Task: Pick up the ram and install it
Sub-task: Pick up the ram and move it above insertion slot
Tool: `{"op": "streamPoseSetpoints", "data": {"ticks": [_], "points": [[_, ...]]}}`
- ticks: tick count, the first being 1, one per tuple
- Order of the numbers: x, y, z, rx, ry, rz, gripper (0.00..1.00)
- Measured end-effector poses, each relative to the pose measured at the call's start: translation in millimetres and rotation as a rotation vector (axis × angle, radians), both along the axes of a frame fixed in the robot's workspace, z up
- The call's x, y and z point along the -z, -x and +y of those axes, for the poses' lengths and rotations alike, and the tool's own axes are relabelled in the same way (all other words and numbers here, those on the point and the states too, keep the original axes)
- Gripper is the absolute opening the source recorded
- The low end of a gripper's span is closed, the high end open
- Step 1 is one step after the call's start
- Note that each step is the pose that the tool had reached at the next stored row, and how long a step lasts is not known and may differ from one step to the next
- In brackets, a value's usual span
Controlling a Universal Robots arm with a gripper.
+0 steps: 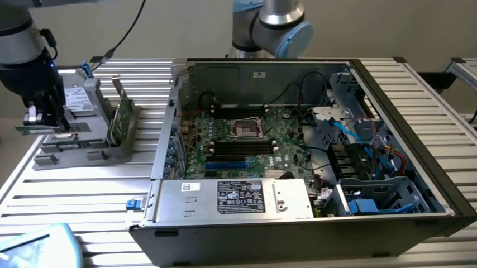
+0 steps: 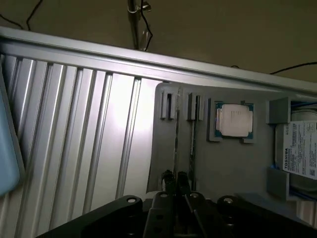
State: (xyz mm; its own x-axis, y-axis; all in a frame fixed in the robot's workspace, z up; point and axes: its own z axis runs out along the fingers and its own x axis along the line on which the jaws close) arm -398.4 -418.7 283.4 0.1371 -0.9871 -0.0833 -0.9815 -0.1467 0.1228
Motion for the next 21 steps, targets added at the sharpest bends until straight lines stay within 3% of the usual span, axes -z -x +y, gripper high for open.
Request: {"op": "streamPoseSetpoints", "data": {"ticks": [8, 21], "points": [[-36.3, -27.8, -0.3, 0.0, 0.0, 0.0012, 0.14], [-95.1, -83.5, -4.0, 0.0, 0.0001, 0.0058, 0.14]]}}
